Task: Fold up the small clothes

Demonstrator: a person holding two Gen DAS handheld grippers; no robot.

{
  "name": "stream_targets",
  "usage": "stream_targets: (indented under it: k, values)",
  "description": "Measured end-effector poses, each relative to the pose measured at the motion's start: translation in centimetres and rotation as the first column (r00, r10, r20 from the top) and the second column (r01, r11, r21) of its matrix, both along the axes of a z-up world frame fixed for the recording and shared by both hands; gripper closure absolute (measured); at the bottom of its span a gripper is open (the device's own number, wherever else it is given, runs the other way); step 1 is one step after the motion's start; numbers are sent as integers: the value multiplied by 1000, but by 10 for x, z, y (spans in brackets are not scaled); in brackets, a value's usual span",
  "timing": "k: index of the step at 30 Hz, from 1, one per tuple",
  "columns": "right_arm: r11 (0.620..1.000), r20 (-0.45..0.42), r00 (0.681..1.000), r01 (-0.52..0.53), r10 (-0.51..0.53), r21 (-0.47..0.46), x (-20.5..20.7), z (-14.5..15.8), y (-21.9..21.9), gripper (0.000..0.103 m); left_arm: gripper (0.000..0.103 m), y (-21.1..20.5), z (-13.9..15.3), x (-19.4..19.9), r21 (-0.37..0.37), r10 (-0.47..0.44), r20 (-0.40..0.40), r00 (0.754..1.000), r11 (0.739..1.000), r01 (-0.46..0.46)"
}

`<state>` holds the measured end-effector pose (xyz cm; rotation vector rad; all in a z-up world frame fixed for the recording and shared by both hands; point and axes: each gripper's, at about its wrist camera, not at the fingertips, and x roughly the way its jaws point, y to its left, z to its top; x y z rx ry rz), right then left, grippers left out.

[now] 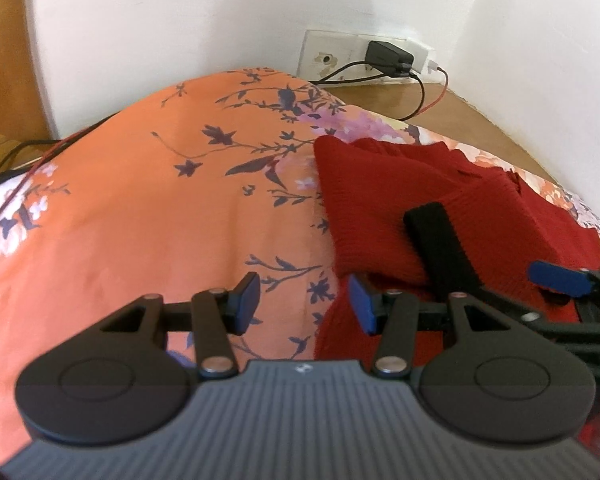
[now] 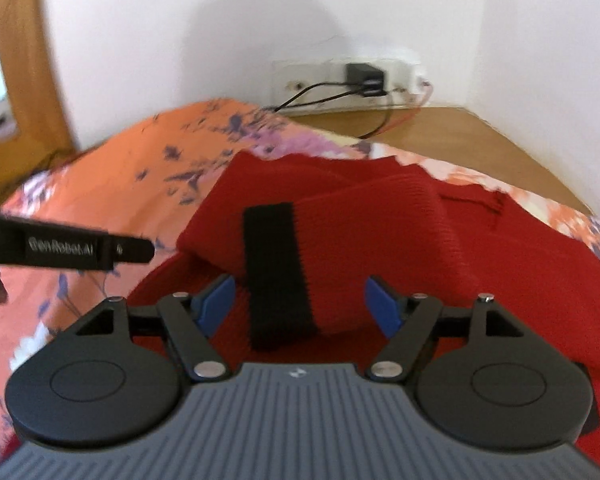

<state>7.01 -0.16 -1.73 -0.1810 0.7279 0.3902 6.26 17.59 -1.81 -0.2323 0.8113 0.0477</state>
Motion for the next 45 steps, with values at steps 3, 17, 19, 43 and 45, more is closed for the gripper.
stream_targets:
  k: [3,17,19,43,45]
  values:
    - [998,-20,999,-26,25,-56,8,-16,11,25,52,2,-1,-1,2,13,-6,1000,1000,-13]
    - [994,63,998,-23,29,-104,3,-33,-3,82,52,-13,-4,-1,7,7,-16,1000,1000,-7]
    - [998,64,998,-20,24,-55,1,-27,-11,90,52,-18,-3,0,7,3,-15,1000,1000,-3]
    - [885,106,909,357,-402,298,5,60,-223,95,52,-72,11,45,40,-100,140,985,995,96]
    - [869,86,898,388,-431,308,9,55,-235,95,52,-79,8,50,59,-123,149,981,992,115]
